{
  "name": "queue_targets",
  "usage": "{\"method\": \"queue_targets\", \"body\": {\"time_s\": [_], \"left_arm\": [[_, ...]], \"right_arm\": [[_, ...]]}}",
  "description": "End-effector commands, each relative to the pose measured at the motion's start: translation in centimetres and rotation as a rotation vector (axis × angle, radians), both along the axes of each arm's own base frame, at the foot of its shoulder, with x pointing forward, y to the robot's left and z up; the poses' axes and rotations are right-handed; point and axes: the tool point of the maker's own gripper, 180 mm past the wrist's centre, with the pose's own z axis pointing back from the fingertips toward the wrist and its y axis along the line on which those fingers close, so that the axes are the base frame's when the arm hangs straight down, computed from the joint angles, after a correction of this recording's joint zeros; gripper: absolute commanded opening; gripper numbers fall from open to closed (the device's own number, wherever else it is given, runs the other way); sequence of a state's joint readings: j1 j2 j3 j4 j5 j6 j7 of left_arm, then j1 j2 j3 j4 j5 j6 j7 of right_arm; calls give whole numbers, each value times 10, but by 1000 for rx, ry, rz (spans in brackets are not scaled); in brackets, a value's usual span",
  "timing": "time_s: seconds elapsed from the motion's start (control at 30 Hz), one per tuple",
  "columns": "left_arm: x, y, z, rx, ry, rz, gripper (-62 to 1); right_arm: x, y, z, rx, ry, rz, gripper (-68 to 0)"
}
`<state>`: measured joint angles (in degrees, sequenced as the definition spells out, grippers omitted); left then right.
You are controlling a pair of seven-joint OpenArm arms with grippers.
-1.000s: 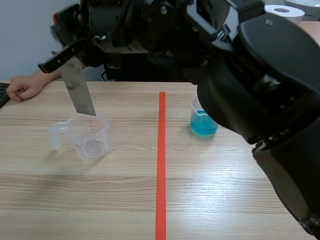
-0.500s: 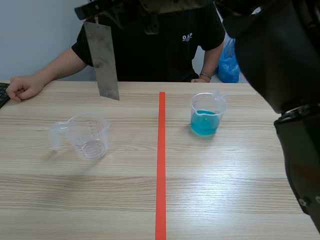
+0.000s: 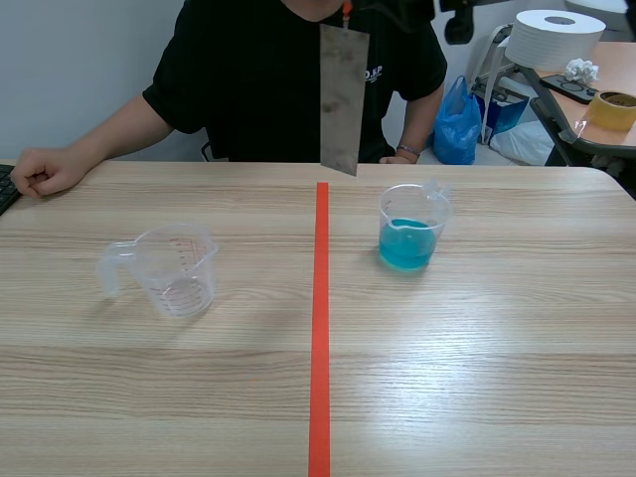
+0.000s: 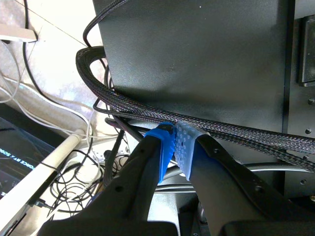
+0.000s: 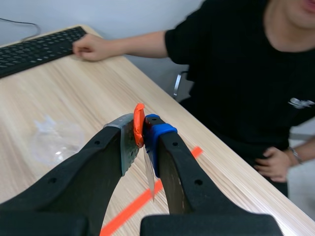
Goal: Do the redox reaction experiment.
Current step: 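Move the plate over the blue solution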
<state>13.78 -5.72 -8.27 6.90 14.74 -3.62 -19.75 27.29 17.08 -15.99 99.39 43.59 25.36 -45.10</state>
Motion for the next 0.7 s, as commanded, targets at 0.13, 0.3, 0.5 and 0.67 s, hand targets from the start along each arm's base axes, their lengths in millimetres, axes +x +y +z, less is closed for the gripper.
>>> {"method": "queue_targets", "body": {"time_s": [0.13,0.3,0.5,0.67], "left_arm": [[2,1,1,-1,-11,2,-567],[2,1,1,-1,-11,2,-567],[2,1,1,-1,-11,2,-567],[2,1,1,-1,-11,2,-567]], "right_arm": [[9,-30,19,-28,-63,-59,-669],[16,-52,18,-49,-72,-105,-669],[25,-73,10,-58,-52,-146,-669],[31,-79,-3,-57,-11,-158,-669]]}}
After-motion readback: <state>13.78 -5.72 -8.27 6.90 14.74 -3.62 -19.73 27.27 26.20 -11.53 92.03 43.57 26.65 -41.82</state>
